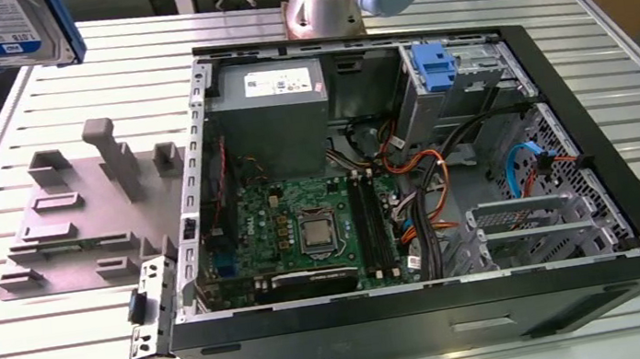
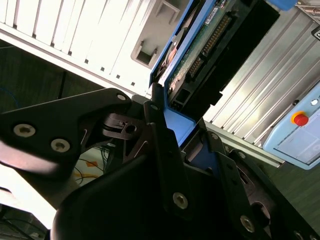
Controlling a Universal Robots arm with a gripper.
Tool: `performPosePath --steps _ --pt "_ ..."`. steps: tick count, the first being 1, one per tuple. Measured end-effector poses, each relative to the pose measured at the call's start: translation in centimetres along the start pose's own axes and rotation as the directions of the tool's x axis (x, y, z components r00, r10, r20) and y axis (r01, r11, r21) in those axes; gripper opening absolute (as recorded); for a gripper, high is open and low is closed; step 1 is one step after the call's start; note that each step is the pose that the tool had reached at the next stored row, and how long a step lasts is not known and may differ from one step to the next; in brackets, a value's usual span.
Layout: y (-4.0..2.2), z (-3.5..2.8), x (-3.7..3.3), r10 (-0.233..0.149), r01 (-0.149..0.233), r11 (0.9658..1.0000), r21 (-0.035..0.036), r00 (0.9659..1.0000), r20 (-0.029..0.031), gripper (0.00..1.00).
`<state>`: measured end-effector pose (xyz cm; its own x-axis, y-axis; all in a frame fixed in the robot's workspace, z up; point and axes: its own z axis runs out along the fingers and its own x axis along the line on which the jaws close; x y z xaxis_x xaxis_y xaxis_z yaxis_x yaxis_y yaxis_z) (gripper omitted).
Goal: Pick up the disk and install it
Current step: 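Pick up the disk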
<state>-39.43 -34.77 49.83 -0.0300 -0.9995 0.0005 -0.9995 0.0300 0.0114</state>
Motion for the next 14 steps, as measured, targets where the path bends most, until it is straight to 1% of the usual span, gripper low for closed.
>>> performPosePath --steps 8,14 --pt "-0.15 -0.01 0.0 0.0 0.0 1.0 -0.0001 1.0 -0.0001 0.36" --pt "-0.53 -0.01 -0.01 0.0 0.0 1.0 -0.0001 1.0 -0.0001 0.36"
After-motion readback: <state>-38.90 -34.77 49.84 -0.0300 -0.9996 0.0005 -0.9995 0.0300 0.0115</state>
